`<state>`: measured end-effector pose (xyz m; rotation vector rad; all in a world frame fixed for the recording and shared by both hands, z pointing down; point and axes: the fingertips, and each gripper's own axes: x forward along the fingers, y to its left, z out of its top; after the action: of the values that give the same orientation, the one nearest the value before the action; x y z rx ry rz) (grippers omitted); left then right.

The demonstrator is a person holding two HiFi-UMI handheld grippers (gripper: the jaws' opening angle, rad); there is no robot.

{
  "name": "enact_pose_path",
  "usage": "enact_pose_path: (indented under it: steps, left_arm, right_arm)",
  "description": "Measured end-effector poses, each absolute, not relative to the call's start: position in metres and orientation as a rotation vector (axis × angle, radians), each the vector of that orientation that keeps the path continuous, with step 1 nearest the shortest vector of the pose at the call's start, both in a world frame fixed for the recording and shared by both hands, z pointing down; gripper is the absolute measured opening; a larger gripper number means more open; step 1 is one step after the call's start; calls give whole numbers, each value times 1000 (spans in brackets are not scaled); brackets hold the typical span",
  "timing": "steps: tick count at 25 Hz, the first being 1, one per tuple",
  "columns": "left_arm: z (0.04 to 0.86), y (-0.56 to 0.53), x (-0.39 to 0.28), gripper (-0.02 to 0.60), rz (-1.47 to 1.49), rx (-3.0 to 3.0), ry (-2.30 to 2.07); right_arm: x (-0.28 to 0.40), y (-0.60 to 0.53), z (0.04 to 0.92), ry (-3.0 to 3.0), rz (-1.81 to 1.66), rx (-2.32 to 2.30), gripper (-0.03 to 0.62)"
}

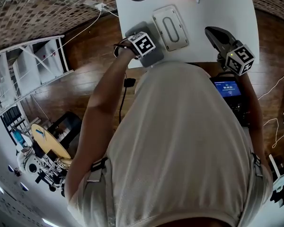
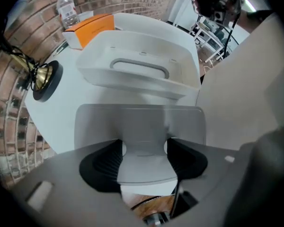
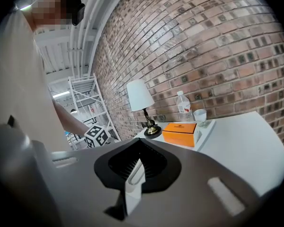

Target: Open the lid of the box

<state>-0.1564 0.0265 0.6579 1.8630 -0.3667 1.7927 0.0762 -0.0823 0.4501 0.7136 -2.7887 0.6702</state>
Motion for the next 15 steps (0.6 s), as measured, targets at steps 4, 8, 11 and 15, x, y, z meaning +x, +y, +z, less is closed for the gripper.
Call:
enact_pose_path:
  steps: [4,8,11,15]
  left_arm:
    - [681,24,-161,298,1928,1821,-314]
    - [690,20,-165,298,1981,1827,-316]
    - [691,21,-162,301,1957,1844,-310]
    - [679,20,-163,356,1931,1874,-354]
  right_arm:
    - [74,-75,453,-2770,646,691,2]
    - [77,-70,456,-2751,643,691,2]
    - [79,-71,459,-2738,640,689,2]
    - [70,-74,459,-2739,613,640,2]
